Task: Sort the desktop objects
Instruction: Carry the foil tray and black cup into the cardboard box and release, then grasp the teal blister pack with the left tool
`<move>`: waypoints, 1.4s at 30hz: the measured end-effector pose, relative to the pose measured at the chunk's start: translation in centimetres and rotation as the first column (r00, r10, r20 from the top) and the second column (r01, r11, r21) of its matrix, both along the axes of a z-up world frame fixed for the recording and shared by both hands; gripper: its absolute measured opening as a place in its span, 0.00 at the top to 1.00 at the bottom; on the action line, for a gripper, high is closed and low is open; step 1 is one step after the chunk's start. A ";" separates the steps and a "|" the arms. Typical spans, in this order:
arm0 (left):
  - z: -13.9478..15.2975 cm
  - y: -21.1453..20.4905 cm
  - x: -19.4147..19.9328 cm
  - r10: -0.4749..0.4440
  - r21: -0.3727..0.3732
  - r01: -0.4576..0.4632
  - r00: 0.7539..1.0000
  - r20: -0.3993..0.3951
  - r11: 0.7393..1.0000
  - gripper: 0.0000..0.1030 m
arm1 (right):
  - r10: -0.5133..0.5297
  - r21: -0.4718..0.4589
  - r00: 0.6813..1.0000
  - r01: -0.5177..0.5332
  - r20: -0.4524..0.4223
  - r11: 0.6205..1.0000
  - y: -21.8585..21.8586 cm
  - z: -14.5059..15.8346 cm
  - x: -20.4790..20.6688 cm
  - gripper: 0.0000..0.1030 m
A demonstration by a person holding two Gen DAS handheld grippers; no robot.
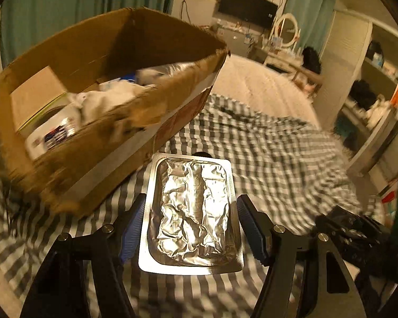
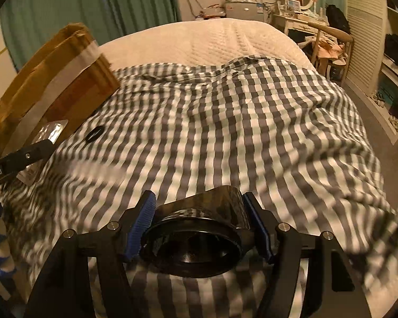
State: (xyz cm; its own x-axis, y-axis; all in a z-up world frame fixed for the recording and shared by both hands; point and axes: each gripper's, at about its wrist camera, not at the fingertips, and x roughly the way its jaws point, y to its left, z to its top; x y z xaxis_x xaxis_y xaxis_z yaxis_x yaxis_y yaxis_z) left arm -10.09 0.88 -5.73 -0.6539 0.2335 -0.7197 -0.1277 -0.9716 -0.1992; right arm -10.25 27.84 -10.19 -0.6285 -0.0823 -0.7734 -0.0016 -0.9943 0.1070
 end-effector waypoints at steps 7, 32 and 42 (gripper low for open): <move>4.5 -3.4 1.3 0.043 0.048 -0.042 0.999 -0.016 0.998 0.33 | 0.041 0.009 0.999 -0.041 -0.033 0.999 -0.9 4.8 2.7 0.36; -5.5 1.8 -0.3 -0.056 -0.032 0.066 0.967 0.249 0.997 0.21 | 0.184 -0.025 0.977 -0.188 -0.105 0.982 -9.7 12.0 -1.6 0.35; -9.1 2.5 -2.3 0.004 -0.100 0.024 0.963 0.270 0.995 0.00 | 0.114 -0.012 0.991 -0.115 -0.063 0.993 -6.0 10.4 0.2 0.35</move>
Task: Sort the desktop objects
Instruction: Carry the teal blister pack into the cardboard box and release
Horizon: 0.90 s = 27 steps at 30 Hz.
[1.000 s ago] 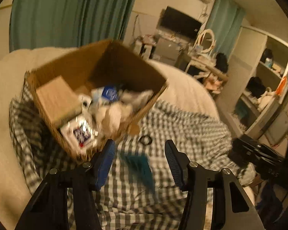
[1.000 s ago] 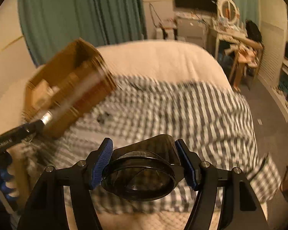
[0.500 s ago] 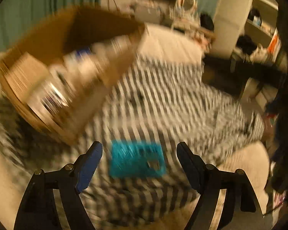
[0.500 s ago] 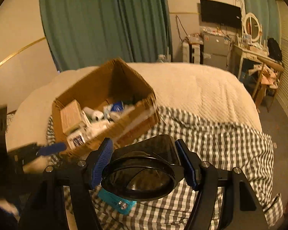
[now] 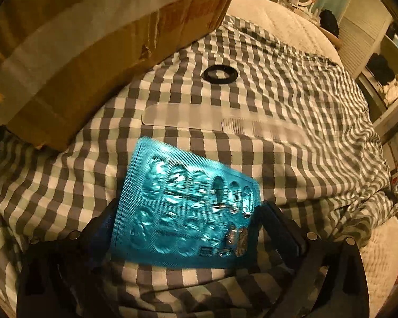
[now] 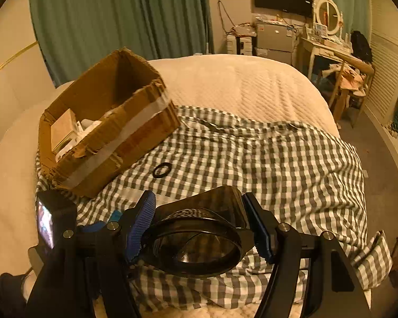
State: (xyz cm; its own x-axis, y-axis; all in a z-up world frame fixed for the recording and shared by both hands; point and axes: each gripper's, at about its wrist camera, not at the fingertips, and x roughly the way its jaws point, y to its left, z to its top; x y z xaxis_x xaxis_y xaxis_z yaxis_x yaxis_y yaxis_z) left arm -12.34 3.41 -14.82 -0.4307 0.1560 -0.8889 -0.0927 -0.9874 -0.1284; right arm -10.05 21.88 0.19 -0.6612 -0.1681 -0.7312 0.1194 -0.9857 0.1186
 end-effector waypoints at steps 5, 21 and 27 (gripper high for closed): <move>0.0 0.5 0.7 -0.069 -0.028 0.069 0.998 0.013 0.997 0.00 | -0.005 -0.027 1.000 0.005 0.012 1.000 0.1 -0.5 0.4 0.35; 10.5 0.4 4.2 -0.116 -0.031 0.112 0.956 -0.271 0.993 0.04 | 0.024 -0.009 0.999 -0.024 0.026 1.000 -0.9 -0.4 0.8 0.35; 18.7 -3.5 1.6 -0.030 0.044 0.052 0.914 -0.406 0.998 0.04 | 0.075 -0.010 0.996 -0.075 -0.051 0.997 -2.9 3.9 -1.6 0.35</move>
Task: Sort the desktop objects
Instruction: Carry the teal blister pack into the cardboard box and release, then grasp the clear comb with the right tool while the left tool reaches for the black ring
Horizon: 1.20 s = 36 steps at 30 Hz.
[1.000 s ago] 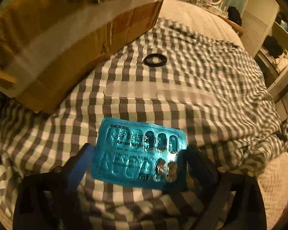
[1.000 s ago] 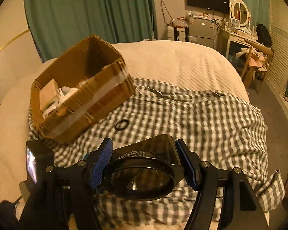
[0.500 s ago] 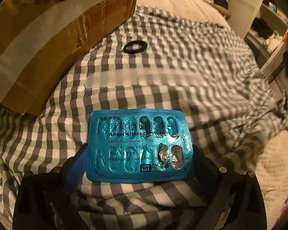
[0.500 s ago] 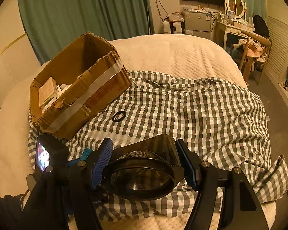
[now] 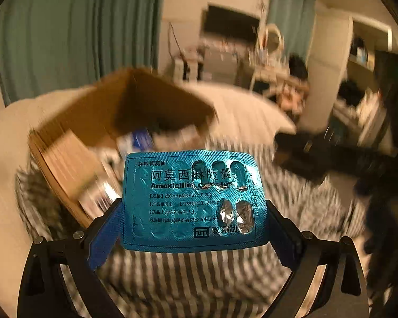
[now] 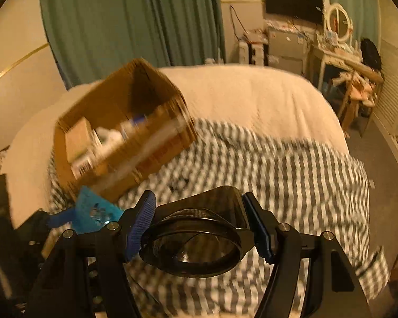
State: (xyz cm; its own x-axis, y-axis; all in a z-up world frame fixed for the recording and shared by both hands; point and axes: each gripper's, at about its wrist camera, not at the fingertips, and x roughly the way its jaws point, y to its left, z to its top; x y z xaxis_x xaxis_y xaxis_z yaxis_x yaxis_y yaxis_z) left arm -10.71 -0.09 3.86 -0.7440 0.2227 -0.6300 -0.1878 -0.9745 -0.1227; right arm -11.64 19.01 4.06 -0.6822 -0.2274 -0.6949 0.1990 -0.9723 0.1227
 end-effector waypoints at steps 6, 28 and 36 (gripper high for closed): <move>2.4 -5.0 -6.9 0.161 -0.099 -0.164 0.986 -0.041 0.981 0.03 | 0.059 -0.093 0.997 -0.064 -0.053 0.994 -3.9 3.9 -4.5 0.35; 1.7 -10.6 -5.9 0.270 -0.026 -0.269 0.959 0.084 0.963 0.00 | -0.021 -0.168 0.998 0.010 -0.066 0.986 -5.7 4.1 -9.5 0.02; -1.1 -4.6 1.0 0.242 -0.055 -0.237 0.963 0.115 0.970 0.00 | -0.100 -0.012 0.991 0.099 -0.092 0.995 3.9 2.4 -0.4 0.02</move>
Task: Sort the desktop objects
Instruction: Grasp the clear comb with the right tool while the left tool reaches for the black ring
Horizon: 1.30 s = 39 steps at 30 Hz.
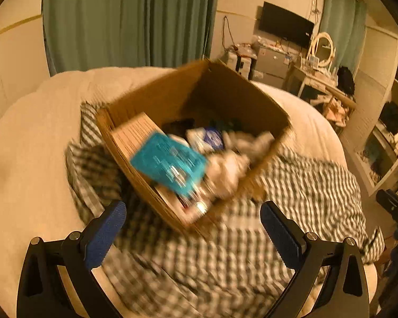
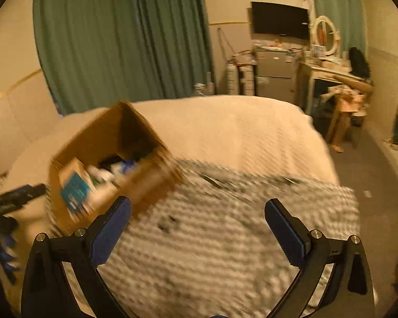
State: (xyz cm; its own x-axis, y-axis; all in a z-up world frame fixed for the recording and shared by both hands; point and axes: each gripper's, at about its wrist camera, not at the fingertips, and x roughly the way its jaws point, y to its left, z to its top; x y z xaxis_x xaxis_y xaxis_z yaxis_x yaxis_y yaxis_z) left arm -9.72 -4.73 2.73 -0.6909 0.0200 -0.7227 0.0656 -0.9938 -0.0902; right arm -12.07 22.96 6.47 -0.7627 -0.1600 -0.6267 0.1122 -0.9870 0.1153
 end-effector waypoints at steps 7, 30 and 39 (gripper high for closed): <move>-7.1 5.9 2.1 0.058 0.032 -0.062 0.994 0.092 0.998 0.00 | -0.013 0.005 0.998 0.013 0.057 1.000 2.9 -4.1 3.7 0.02; -16.4 4.5 -2.2 0.217 0.074 -0.238 0.952 0.217 0.968 0.00 | 0.472 0.175 0.836 -0.528 0.282 0.831 -8.6 -18.3 -5.8 0.30; -16.2 4.8 -1.6 0.214 0.052 -0.231 0.952 0.217 0.972 0.00 | 0.474 0.162 0.812 -0.547 0.342 0.821 -8.5 -20.1 -5.7 0.63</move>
